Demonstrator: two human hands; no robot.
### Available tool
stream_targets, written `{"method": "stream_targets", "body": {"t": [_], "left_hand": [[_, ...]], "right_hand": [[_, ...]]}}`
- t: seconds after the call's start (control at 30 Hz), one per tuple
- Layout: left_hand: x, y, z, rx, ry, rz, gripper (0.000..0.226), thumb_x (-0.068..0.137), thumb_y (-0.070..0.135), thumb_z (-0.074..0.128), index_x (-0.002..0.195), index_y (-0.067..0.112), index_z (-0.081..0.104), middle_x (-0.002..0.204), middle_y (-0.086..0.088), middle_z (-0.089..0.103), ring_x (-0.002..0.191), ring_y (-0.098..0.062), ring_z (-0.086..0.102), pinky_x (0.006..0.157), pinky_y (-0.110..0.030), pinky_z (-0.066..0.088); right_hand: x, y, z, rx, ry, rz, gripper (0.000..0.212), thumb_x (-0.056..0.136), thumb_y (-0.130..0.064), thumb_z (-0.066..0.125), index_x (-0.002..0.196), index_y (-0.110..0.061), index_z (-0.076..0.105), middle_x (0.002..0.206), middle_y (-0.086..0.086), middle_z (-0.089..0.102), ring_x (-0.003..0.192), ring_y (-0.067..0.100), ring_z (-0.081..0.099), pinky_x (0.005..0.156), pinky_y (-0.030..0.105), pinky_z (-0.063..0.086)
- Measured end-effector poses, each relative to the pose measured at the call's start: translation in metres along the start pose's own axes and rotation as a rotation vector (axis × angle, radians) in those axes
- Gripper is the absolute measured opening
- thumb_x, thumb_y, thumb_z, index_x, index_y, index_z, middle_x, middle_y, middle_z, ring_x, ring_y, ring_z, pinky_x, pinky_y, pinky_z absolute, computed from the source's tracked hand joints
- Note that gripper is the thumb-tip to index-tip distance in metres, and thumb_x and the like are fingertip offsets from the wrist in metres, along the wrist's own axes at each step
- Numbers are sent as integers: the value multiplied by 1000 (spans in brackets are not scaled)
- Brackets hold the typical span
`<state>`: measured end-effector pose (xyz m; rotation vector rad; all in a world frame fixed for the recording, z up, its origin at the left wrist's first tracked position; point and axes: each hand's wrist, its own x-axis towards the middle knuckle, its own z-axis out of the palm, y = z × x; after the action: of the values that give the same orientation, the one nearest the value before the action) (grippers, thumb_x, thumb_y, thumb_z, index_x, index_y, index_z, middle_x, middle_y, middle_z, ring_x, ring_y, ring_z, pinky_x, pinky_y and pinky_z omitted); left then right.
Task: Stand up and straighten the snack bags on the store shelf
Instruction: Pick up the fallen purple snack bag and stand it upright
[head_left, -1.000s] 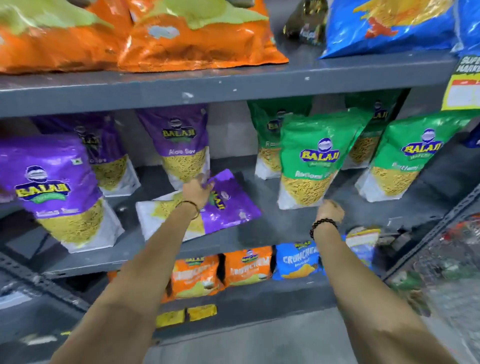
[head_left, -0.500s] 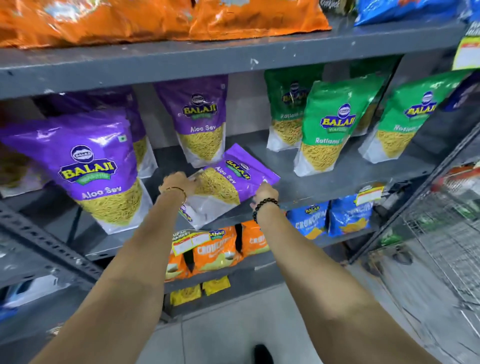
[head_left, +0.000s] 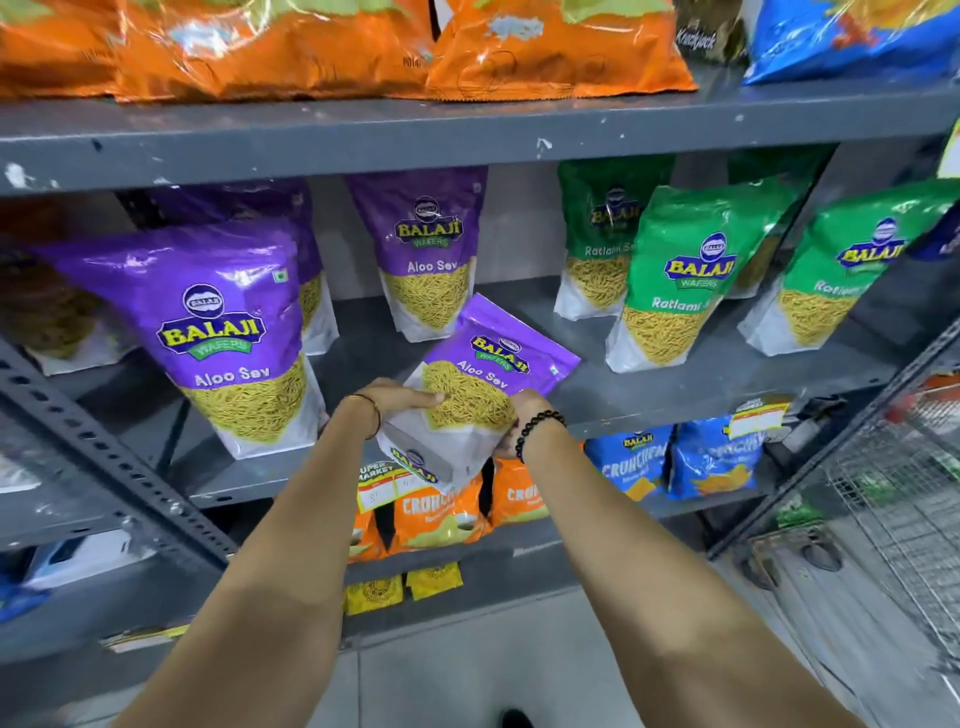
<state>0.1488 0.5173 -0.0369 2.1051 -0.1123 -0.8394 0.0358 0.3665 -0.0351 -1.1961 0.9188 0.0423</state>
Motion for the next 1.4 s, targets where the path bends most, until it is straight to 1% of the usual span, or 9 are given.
{"method": "stream_targets", "body": {"t": [0.07,0.17,0.37,0.57,0.77,0.93,1.03,1.27,1.4], "left_hand": [[-3,-6,-3,-47,-62,19,78,58,46,82,121,7,57,133,-14,56,116,-29,56,103,-39,44],[-9,-10,-3,-176,-155,85,32,67,23,81,94,14,67,115,-12,69,107,-30,63,98,-39,49],[-45,6,-14,-264,-382,369,65,32,28,91,92,20,68,85,10,77,83,-8,71,68,-16,57],[-69,29,-34,-214,-492,488,70,39,33,92,103,23,67,105,5,74,103,-14,67,90,-28,54],[-70,28,-37,-192,-504,490,64,40,34,91,99,27,69,99,10,75,97,-5,69,74,-17,57],[-47,20,-35,-280,-299,492,32,61,8,81,88,23,71,82,11,77,81,-5,71,64,-15,56],[-25,20,-34,-236,-47,512,30,77,-12,63,89,16,64,73,11,75,73,-4,69,72,-21,57],[26,6,-33,-82,251,471,43,51,38,68,86,14,66,86,-7,66,80,-13,52,77,-34,48],[27,-4,-18,-134,291,457,41,66,23,65,103,5,60,84,-5,63,74,-8,56,75,-29,48]], "right_hand": [[-5,4,-9,67,-87,37,20,88,-26,48,79,-11,55,85,10,58,99,24,60,102,42,41],[0,2,-31,148,-221,1,20,89,-30,55,79,-12,53,81,6,58,77,22,57,92,44,46],[5,-34,-74,42,-583,-240,68,32,-44,90,91,-21,68,83,-4,77,73,12,73,64,27,59],[-14,-68,-86,26,-778,-405,50,26,-34,94,71,-20,77,67,-2,77,57,9,72,53,26,59],[-11,-75,-83,-77,-827,-428,48,34,-39,92,76,-22,78,71,-3,78,62,9,73,57,26,60],[6,-78,-69,-61,-697,-438,56,46,-39,85,94,-16,69,82,-3,78,73,10,74,67,24,60],[22,-85,-53,-58,-578,-490,29,70,-29,71,95,-16,66,80,-7,78,75,7,72,74,24,59],[59,-82,-16,-87,-420,-539,20,93,-7,47,87,-15,64,67,-15,75,66,-3,67,75,22,51],[77,-70,-18,6,-421,-475,20,93,-8,47,93,-19,64,82,-14,74,82,4,64,83,25,49]]}}
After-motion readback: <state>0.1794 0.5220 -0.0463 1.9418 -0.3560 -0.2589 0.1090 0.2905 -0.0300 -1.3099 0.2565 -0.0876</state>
